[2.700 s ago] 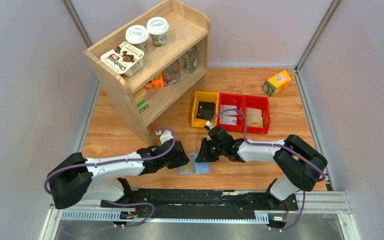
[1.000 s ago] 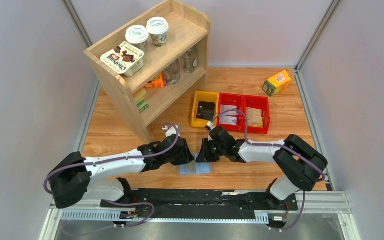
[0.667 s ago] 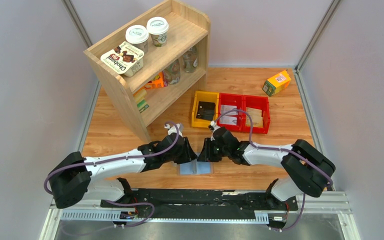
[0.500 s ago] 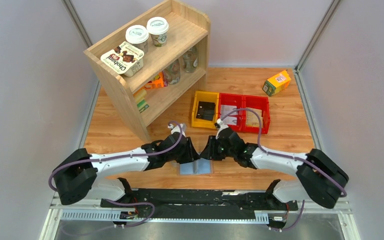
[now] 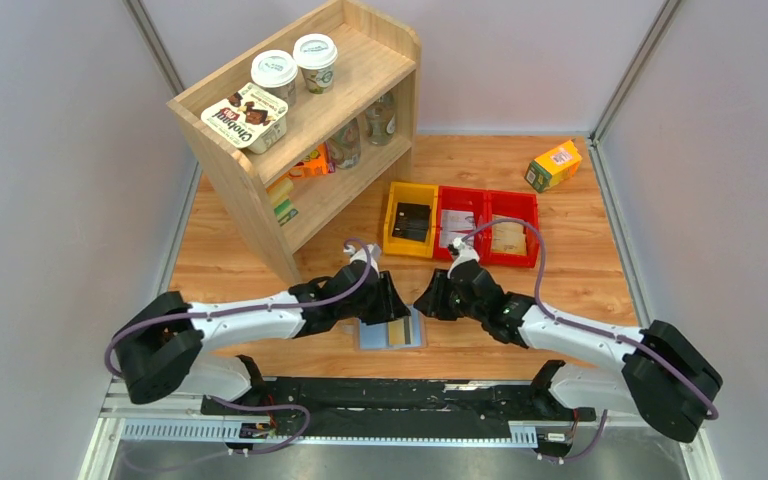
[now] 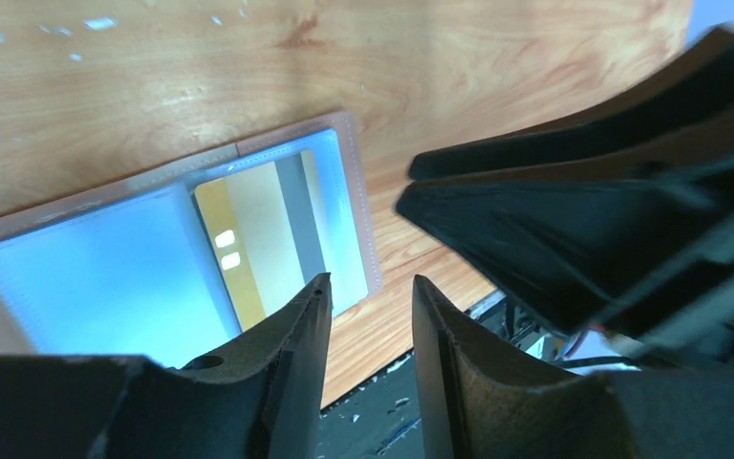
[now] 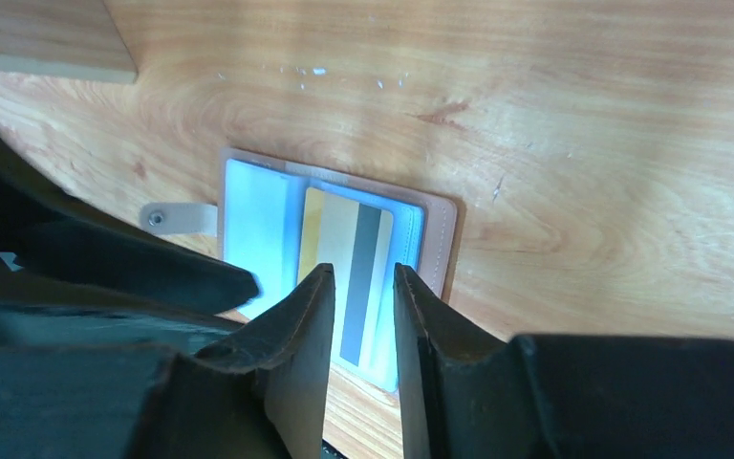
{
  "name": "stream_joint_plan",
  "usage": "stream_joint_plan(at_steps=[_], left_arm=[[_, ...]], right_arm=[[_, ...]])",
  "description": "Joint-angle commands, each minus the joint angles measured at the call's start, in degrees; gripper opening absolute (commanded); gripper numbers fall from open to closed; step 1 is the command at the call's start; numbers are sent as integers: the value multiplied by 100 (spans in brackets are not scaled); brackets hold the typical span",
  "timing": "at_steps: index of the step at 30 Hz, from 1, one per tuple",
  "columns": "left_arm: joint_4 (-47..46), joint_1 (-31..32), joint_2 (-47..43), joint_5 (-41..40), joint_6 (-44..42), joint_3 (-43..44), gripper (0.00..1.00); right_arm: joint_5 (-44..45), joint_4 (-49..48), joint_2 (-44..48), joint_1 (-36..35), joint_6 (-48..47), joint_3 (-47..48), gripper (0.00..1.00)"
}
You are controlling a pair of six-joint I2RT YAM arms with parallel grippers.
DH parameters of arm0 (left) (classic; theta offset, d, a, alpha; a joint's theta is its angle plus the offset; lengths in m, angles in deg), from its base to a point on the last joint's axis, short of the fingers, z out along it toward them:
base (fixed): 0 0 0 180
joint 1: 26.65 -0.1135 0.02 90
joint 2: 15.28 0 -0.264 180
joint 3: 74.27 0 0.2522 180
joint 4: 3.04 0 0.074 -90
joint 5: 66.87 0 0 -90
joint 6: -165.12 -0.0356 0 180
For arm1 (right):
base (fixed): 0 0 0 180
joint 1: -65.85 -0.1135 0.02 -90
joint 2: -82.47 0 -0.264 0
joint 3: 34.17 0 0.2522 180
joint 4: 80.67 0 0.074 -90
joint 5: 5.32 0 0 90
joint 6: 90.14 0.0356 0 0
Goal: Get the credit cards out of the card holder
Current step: Remove the credit card from the card holder.
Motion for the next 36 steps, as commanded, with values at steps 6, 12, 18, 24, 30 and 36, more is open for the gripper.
stream_joint_plan(at_steps=[6,12,18,24,30,36], left_arm=[[363,-89,-955,-647,162,-507,52],[-190,-195,-534,-164,241,-612,53],[-332,-221,-147,-84,259,-657,53],[2,-248,-94,-357,268,-683,53],[-59,-256,160,-216,294,-595,53],[-76,-256,407,-76,461,-560,53]], right_arm=[[-1291,-886,-1142,15,76,309,23],[-1328,-676,-1485,76,296,336,18],[-1231,-307,-1635,252,445,266,14],[-1336,-288,-1846,314,480,292,14],[-1362,-297,-1908,314,463,309,14],[-1345,-297,-1873,323,454,301,14]])
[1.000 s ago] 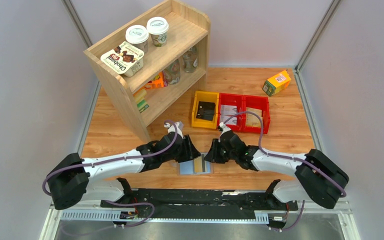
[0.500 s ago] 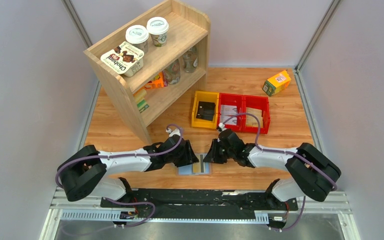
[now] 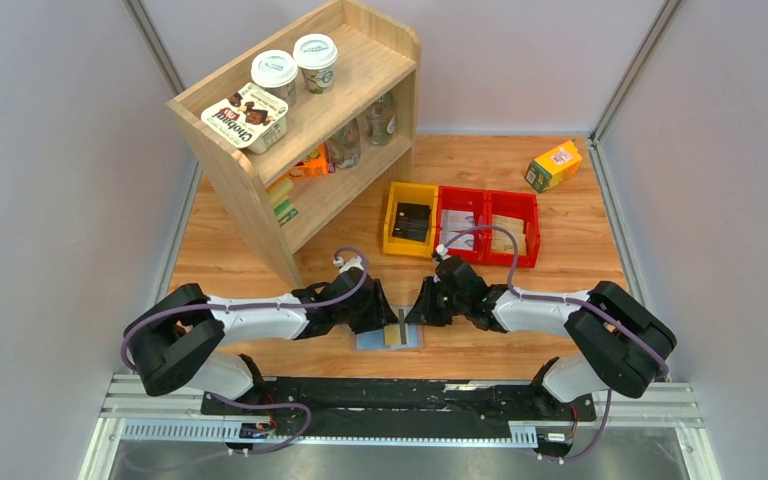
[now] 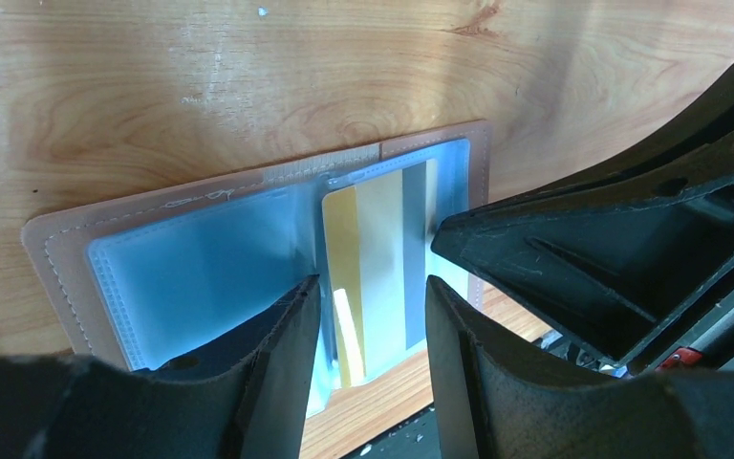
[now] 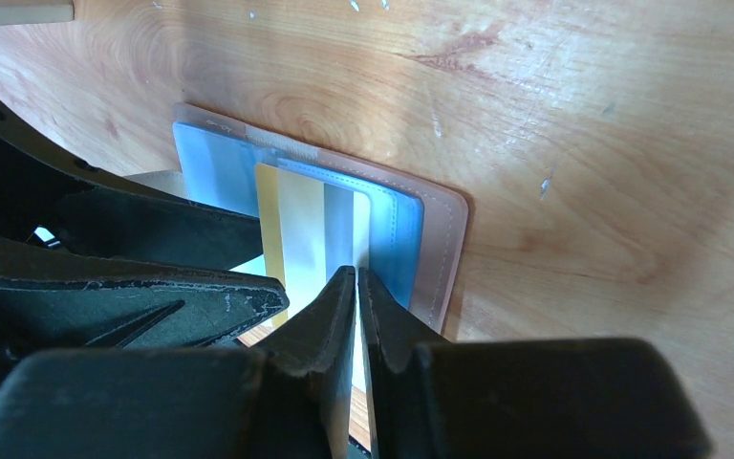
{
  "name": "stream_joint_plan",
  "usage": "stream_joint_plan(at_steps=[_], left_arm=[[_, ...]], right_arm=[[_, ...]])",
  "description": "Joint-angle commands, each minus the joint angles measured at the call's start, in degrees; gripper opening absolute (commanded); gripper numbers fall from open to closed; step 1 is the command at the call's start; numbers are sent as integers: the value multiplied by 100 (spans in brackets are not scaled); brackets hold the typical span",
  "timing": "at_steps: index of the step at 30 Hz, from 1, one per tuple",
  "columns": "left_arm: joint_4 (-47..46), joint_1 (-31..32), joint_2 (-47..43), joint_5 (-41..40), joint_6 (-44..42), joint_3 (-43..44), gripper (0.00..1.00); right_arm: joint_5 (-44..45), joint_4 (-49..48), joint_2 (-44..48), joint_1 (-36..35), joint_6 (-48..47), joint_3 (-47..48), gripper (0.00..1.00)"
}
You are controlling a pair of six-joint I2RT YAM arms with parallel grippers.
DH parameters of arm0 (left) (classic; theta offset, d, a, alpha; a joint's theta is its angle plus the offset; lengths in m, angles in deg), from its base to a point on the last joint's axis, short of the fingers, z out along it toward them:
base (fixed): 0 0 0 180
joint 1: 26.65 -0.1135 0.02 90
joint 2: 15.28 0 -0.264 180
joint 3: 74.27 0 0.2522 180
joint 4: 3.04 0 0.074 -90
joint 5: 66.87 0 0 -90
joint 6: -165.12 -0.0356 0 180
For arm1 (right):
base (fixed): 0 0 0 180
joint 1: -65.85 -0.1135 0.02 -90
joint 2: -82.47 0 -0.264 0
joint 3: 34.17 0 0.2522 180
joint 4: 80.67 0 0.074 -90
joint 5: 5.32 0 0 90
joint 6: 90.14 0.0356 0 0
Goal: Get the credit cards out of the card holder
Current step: Remove the credit card from the card holder.
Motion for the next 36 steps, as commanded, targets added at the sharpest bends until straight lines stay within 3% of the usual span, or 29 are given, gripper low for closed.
stream_joint_plan(at_steps=[1,8,15,19,28,31,36], left_arm=[[-4,-27,237,84,187,-2,53],[-548,-27,158,268,390,-134,52],[-2120,-27,-184,312,715,-784,39],[-2526,-27,-387,312,672,-943,30],[-3002,-18,-607,339,689,-1128,11],[-2923,-18,-607,330,698,-1136,1],[-2266,-18,-791,242,645,-1110,0]], right_arm=[[176,256,-93,34,-27,10,14],[159,238,-111,34,-35,19,14],[159,185,-128,34,-35,-8,14],[141,168,-137,34,-27,-8,14],[176,150,-102,43,-9,-25,14],[176,150,-120,43,-18,-25,14],[203,168,-94,61,-9,-43,14]])
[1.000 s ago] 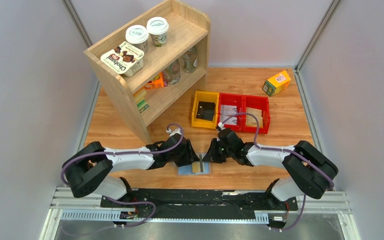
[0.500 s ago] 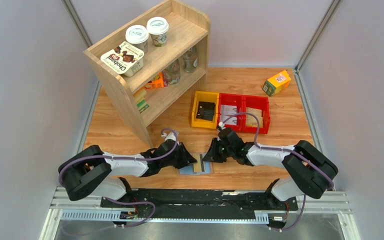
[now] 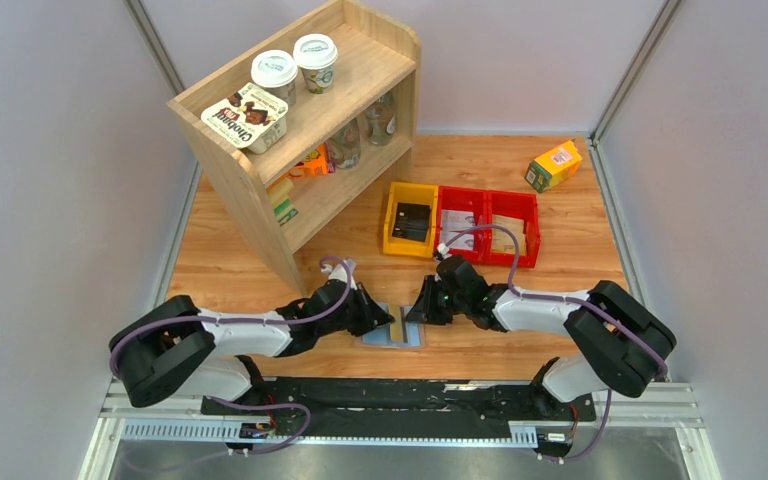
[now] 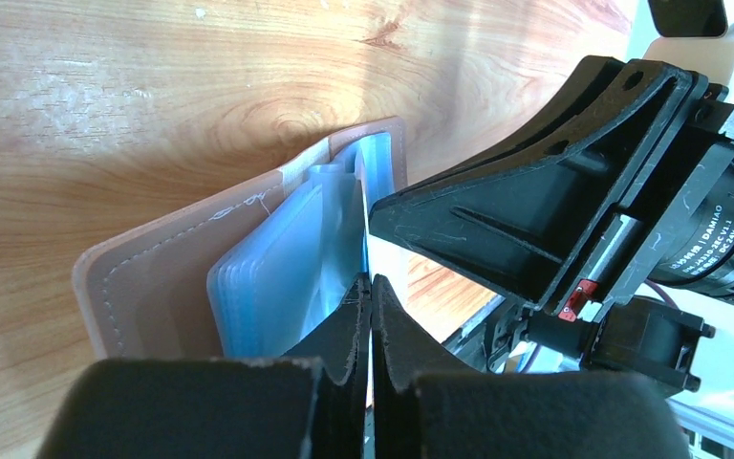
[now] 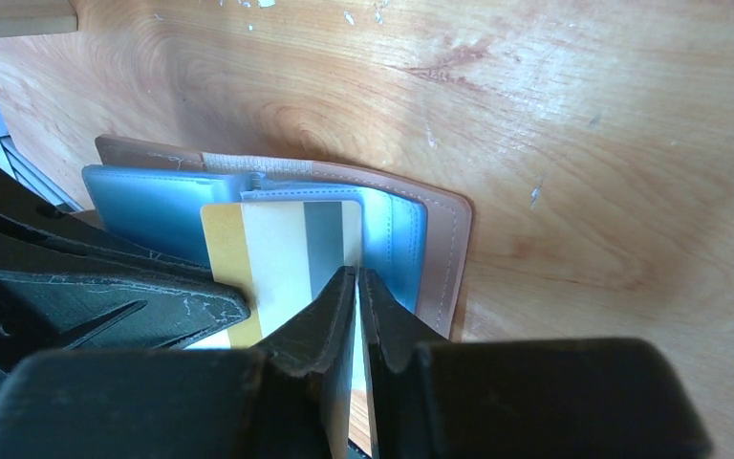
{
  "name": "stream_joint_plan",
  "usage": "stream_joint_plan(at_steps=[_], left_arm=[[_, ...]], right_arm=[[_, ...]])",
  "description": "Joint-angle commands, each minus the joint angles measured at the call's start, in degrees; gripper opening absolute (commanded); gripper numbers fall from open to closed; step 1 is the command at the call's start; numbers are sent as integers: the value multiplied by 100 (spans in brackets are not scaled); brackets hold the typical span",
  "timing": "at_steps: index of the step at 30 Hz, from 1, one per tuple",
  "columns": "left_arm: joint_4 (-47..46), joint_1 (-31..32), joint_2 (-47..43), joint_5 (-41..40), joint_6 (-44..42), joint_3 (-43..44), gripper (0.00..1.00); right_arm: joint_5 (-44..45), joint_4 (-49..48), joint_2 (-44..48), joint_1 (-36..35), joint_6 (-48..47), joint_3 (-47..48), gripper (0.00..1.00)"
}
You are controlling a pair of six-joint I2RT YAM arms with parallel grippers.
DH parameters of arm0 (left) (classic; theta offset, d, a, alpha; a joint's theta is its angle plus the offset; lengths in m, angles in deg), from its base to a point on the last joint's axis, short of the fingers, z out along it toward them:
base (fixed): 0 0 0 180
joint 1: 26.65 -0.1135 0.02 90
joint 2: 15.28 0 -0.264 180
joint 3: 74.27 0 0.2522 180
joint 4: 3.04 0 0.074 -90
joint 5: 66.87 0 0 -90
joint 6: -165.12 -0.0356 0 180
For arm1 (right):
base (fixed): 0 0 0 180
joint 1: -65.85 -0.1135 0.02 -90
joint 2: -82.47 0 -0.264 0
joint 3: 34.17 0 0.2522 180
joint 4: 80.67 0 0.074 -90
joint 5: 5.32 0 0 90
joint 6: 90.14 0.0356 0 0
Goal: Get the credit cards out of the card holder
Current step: Remove the credit card from the card holder, then place the credit card in the storage box.
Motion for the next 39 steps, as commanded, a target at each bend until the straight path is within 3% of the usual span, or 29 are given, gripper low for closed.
stream_joint_plan(at_steps=[1,6,13,18,24,33,39], left_arm=[[212,36,-415,-20,-63,118,0],[2003,28,-1206,-494,-624,338,0],[3315,36,-1962,-741,-1908,839,0],[3589,212,-2323,-1004,-3171,1339,0],[4134,1072,-2271,-1978,-5078,2244,0],[3950,2435,-1436,-4079,-7233,2983,0],[3625,2717,-900,-4327,-7920,3291,0]], right_arm=[[209,220,-76,19,-11,-34,14],[236,229,-32,37,6,-43,14],[306,510,319,37,-125,281,18],[420,1344,872,37,-292,835,32],[719,2109,2032,46,-161,1371,54],[930,2874,3395,37,480,1574,63],[684,2726,3466,2,779,1372,64]])
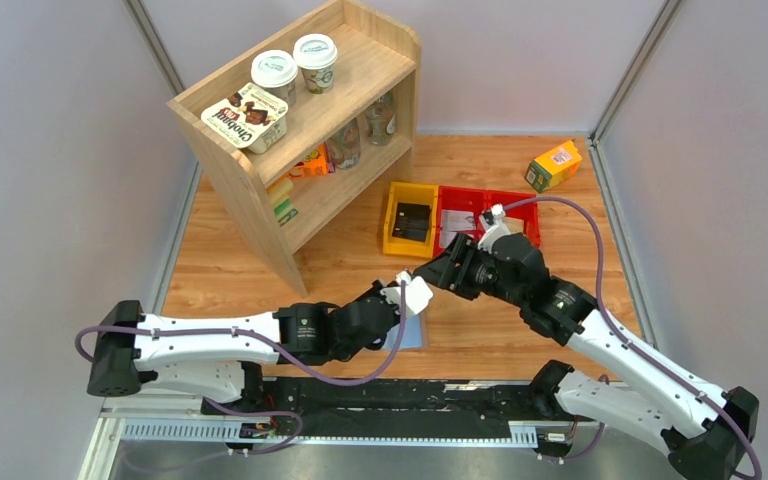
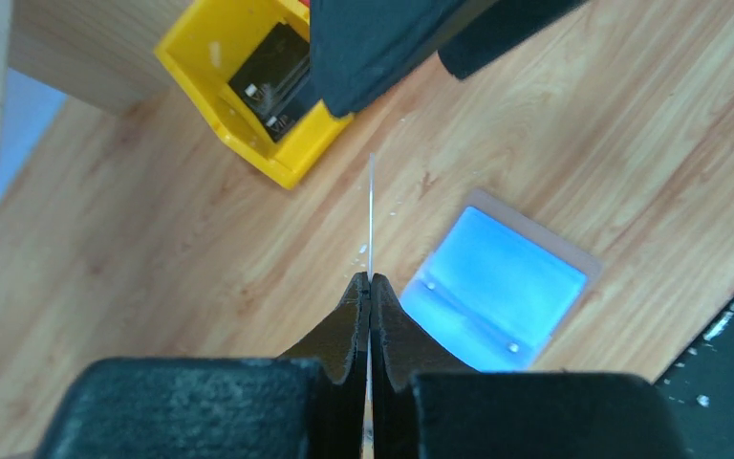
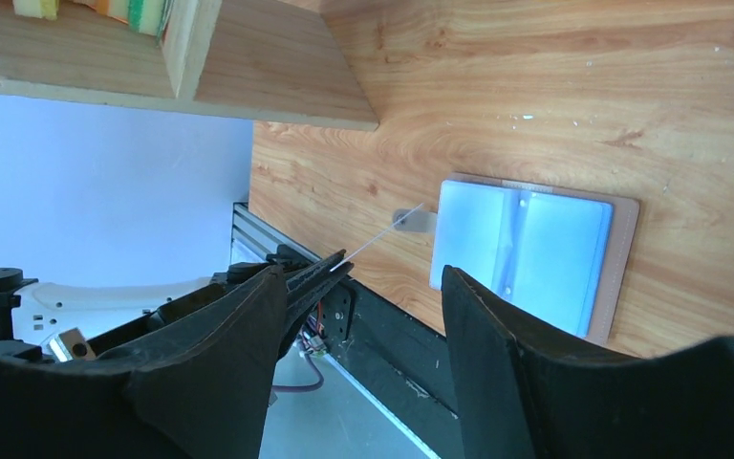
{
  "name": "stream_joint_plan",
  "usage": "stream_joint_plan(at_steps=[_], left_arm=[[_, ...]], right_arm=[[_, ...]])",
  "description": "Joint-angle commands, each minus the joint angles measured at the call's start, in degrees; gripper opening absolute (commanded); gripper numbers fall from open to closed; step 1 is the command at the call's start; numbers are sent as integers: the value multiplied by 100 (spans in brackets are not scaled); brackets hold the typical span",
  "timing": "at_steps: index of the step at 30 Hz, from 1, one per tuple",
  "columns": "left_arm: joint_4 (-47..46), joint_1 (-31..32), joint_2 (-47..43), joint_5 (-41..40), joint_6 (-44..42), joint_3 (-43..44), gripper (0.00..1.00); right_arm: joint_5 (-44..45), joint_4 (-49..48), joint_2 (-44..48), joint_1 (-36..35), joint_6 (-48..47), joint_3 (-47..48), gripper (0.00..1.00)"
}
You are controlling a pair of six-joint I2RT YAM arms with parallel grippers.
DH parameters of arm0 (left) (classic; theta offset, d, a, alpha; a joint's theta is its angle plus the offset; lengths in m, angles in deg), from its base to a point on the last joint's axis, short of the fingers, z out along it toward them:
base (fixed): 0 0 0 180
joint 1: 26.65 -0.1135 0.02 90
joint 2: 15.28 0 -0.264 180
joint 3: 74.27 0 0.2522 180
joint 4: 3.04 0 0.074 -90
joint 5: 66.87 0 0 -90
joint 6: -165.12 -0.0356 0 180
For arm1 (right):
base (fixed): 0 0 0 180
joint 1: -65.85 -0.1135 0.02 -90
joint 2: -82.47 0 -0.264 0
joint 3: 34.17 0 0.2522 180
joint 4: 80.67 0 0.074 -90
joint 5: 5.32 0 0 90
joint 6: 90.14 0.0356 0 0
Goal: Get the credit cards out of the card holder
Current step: Place the credit card in the storage box.
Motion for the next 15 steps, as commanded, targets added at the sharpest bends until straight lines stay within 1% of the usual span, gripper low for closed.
stream_joint_plan(at_steps=[1,7,11,12,15], left_arm=[[-423,175,250,-533,-940,354,0],[-468,360,610,-629,-1195,591,0],[-459,465,883,-700,-1283,740,0],[-459,500,962,-726,-1300,767,0],[-468,527,1094,-796,-1318,837,0]], right_arm=[[-134,-18,-40,-38,353,-125,64],[-283,-457,-207,-126,599,-371,63],[-397,-703,-286,-135,731,-468,60],[-415,-721,-303,-126,749,-485,59],[-398,-765,-295,-134,784,-564,51]])
